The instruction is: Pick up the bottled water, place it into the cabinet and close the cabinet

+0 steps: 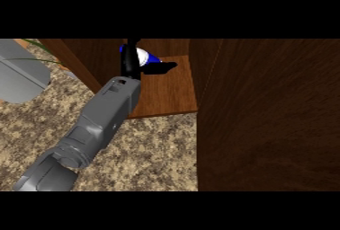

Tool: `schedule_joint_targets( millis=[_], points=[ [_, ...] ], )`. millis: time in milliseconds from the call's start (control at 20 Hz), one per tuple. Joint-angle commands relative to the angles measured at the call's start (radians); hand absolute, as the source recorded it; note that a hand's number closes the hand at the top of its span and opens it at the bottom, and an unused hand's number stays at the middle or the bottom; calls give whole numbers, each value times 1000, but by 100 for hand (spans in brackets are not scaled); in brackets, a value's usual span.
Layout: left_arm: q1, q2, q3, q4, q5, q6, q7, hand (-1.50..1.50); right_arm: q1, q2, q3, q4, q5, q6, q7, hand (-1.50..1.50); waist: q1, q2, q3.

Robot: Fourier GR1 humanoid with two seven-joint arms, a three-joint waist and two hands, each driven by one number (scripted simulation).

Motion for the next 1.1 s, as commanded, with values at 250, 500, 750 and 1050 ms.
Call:
schedule_joint_targets(
  millis=[250,500,750,1050],
  points=[
    [8,-18,76,-78,55,-217,-146,-150,22,-6,5,-28,-36,29,0,-150,31,-10,0],
    [-3,-16,93,-98,57,-286,-134,-150,54,12,17,-112,-87,-5,69,-150,62,-24,1],
    [83,-53,20,-202,80,-238,-118,-150,55,20,57,-133,-36,-21,111,-150,69,-34,1],
    [200,-54,-41,-365,95,-244,-73,-150,91,11,28,-178,-77,-39,133,-150,98,-42,1]
  ],
)
